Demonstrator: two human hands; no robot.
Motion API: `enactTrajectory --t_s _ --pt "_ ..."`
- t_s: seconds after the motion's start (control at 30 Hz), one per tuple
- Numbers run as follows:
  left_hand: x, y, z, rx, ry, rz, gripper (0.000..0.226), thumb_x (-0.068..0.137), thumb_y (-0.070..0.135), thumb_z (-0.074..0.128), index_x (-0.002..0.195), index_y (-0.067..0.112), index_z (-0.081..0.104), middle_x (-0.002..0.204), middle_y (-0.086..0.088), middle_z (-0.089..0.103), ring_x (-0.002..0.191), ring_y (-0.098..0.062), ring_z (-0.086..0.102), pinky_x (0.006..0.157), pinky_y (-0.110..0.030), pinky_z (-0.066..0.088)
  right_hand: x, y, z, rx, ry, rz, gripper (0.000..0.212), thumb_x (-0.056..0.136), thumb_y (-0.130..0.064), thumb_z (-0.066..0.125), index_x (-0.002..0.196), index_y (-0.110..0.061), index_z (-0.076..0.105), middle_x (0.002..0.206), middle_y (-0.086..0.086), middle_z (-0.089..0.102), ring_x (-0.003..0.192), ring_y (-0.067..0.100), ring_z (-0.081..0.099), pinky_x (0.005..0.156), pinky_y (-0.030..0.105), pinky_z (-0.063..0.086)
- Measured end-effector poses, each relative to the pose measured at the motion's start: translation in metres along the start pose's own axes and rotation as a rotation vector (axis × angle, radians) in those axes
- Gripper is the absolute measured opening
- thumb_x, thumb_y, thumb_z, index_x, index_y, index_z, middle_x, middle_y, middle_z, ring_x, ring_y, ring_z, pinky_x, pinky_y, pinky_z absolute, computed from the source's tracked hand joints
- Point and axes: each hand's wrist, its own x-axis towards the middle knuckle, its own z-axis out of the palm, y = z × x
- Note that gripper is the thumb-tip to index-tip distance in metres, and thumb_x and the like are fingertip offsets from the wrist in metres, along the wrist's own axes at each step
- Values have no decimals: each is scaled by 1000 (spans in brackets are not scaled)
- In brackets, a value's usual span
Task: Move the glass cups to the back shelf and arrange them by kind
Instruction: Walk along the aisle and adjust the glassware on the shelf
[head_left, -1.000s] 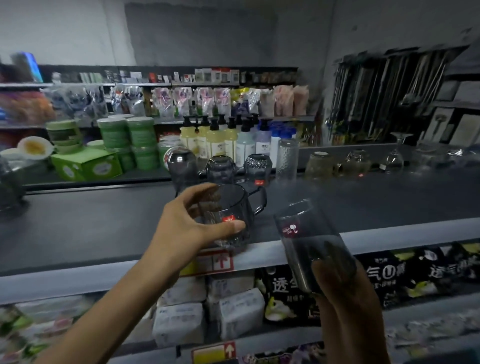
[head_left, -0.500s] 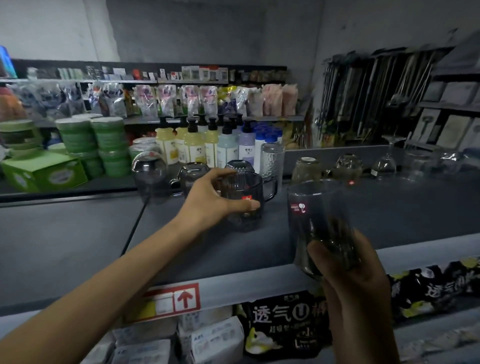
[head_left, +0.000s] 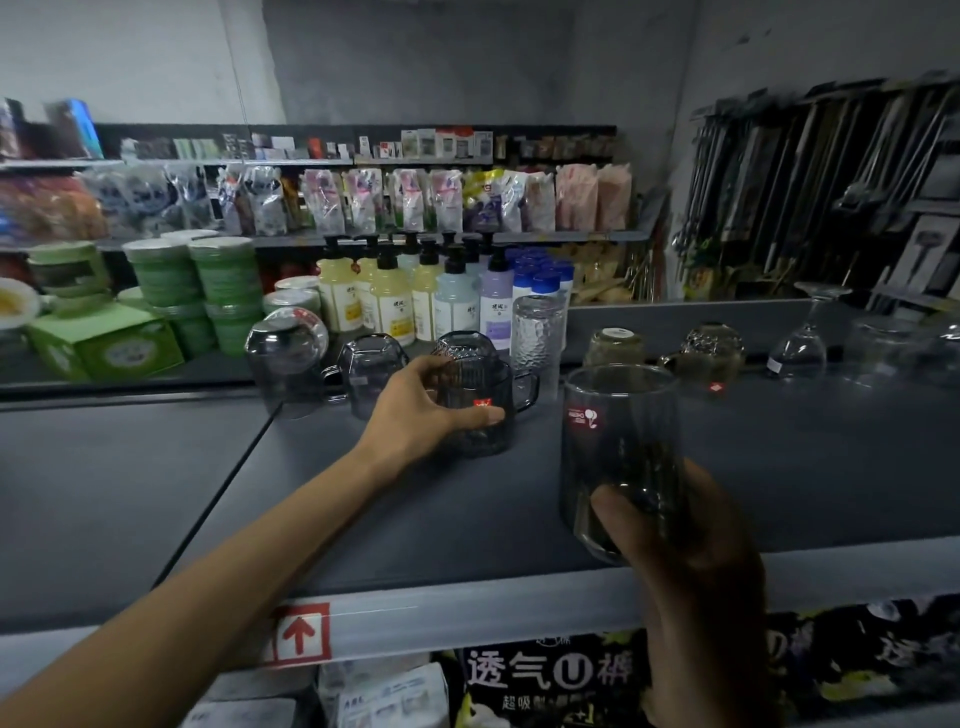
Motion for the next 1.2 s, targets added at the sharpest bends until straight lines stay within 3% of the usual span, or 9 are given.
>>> enactTrajectory --t_s 0.3,0.5,0.6,0.67,0.73,0.8,0.9,1.07,1.2 --pt "1 5 0 36 -22 -32 93 64 28 98 144 10 54 119 5 71 110 -13 69 107 -39 53 6 4 -2 -27 -44 23 83 40 -67 87 113 -31 72 103 -4 78 98 16 74 93 54 57" --pt "-25 13 -20 228 53 132 89 71 40 94 146 21 51 124 16 61 114 0 57 98 -11 42 -1 5 18 -51 -181 81 83 41 -61 81 118 -31 69 108 -6 77 100 12 73 93 49 57" --pt "-62 16 -54 82 54 171 70 74 60 79 136 30 63 127 14 70 117 0 64 105 -30 52 -6 5 41 -33 -303 122 81 38 -54 83 114 -31 68 104 -7 78 93 10 74 86 45 61" --pt "-94 23 -75 -148 -53 106 49 86 52 70 131 32 67 127 10 72 119 -8 67 98 -39 60 -11 2 60 -22 -384 145 77 42 -42 88 115 -31 68 104 -9 78 93 9 75 84 43 62" --pt "-121 28 -91 -269 -172 66 42 93 43 62 133 31 66 132 5 70 123 -13 66 94 -39 61 -17 0 80 19 -475 172 69 52 -28 88 118 -28 66 104 -7 79 95 11 75 86 42 62" --pt "-136 24 -104 -277 -197 55 46 91 40 67 136 31 63 135 3 69 124 -16 66 96 -42 60 -24 -4 99 64 -548 186 66 58 -23 86 120 -25 65 106 -4 79 98 14 75 87 39 62" --pt "-141 12 -122 -289 -77 38 50 88 28 82 134 31 63 128 2 73 116 -19 71 94 -41 61 -32 -1 127 87 -613 161 63 60 -18 85 120 -22 64 108 -4 78 100 15 75 85 33 62" --pt "-137 -1 -151 -287 33 53 53 83 16 79 132 31 67 121 1 76 110 -18 74 91 -35 61 -31 4 167 -39 -726 78 58 67 -10 94 116 -24 67 108 -8 78 99 4 73 82 22 59" --pt "-121 -13 -174 -257 124 19 63 73 15 87 131 27 66 115 1 78 107 -18 75 91 -39 61 -18 7 201 -220 -785 -52 56 63 -40 90 114 -26 72 117 -1 72 103 6 72 89 27 59"
